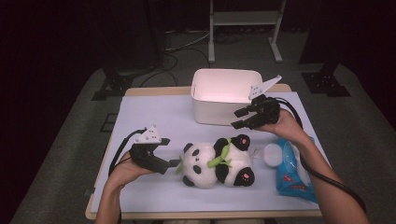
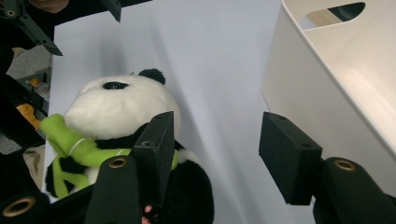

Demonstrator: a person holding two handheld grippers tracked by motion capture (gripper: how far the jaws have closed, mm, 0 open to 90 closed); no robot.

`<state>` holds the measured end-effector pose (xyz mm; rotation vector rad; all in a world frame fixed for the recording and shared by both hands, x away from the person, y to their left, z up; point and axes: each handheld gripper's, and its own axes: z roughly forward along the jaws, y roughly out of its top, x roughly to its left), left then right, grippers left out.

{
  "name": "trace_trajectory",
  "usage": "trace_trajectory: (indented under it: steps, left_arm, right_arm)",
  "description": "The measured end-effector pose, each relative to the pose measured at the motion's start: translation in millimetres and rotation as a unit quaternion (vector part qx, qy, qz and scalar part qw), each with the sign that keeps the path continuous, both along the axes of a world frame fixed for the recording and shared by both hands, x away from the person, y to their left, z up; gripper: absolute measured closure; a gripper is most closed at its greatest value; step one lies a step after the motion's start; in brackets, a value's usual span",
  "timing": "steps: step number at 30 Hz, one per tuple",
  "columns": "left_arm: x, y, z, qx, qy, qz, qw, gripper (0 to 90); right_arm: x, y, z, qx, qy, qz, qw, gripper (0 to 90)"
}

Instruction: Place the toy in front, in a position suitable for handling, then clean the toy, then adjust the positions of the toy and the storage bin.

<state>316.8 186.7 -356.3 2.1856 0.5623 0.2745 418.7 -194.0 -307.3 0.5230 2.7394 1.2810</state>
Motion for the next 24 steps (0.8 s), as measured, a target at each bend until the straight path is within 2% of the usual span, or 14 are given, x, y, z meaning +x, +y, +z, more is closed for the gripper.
trace_trajectory:
  steps: [5,14,24]
  left_arm:
    - [0.7,6.6,-0.6,-0.002,0.001,0.012,0.9999,14.6]
    - [-0.2,13.6,2.4,-0.012,-0.006,0.019,0.9997,12.4]
    - [-0.4,19.4,3.0,-0.016,-0.005,0.024,0.9996,11.9]
  right_arm:
    - [10.3,2.5,2.9,0.004,0.004,-0.004,1.0,42.7]
    - [22.0,9.7,11.9,-0.004,0.0,-0.001,1.0,42.4]
    - [43.9,21.3,20.0,-0.014,-0.011,0.004,0.9998,43.3]
